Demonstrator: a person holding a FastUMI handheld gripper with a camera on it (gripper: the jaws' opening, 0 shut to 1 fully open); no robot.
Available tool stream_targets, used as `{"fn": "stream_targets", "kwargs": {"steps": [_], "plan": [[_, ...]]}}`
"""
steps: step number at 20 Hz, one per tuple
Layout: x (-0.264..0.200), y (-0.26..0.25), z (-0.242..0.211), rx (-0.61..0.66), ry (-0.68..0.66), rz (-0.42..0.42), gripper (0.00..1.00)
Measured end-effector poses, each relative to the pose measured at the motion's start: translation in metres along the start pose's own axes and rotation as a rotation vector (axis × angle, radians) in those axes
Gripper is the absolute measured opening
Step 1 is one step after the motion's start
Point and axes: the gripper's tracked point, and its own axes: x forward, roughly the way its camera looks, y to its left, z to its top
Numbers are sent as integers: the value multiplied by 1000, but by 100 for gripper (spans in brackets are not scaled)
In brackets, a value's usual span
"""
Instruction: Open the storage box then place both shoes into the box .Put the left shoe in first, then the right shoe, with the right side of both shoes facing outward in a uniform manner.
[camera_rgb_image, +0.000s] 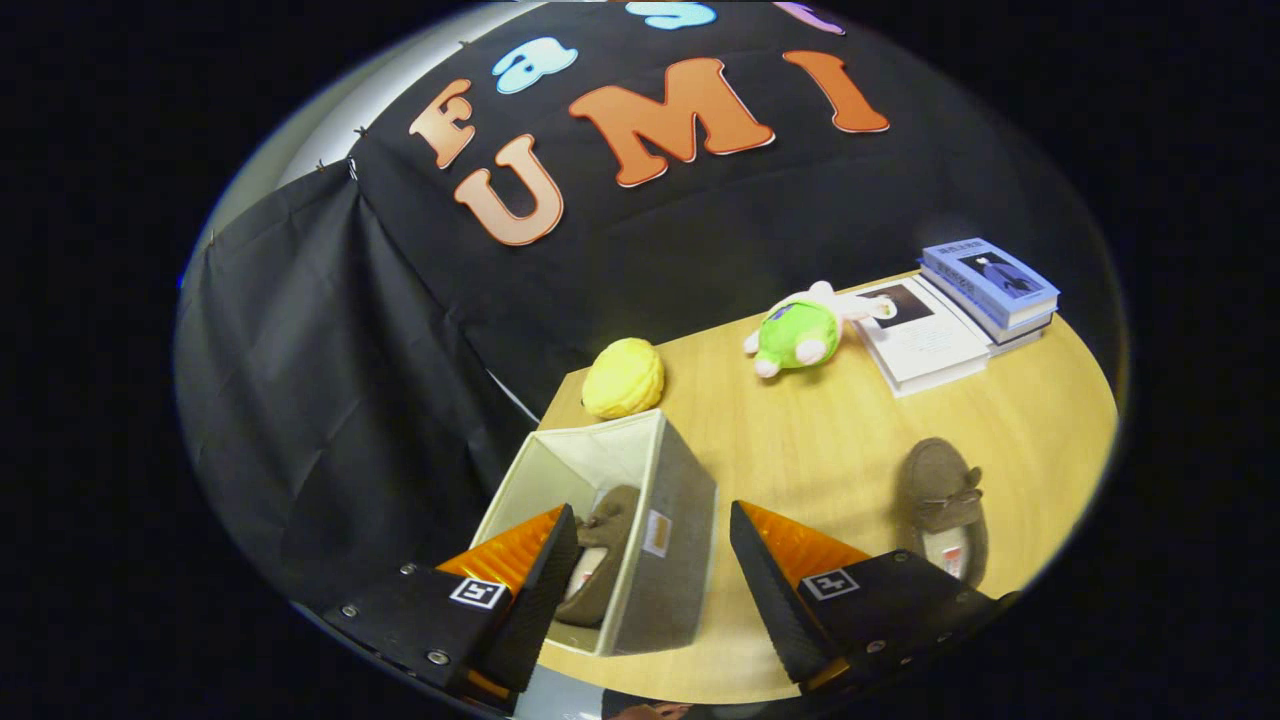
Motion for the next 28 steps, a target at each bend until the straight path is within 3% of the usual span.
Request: {"fn": "stream_targets", "kwargs": {"steps": [12,20,28], "plan": [[-31,-178,-28,-71,39,-243,96],[-18,-227,-78,-54,173,-250,97],[2,-261,-84,-52,206,-323,95]]}}
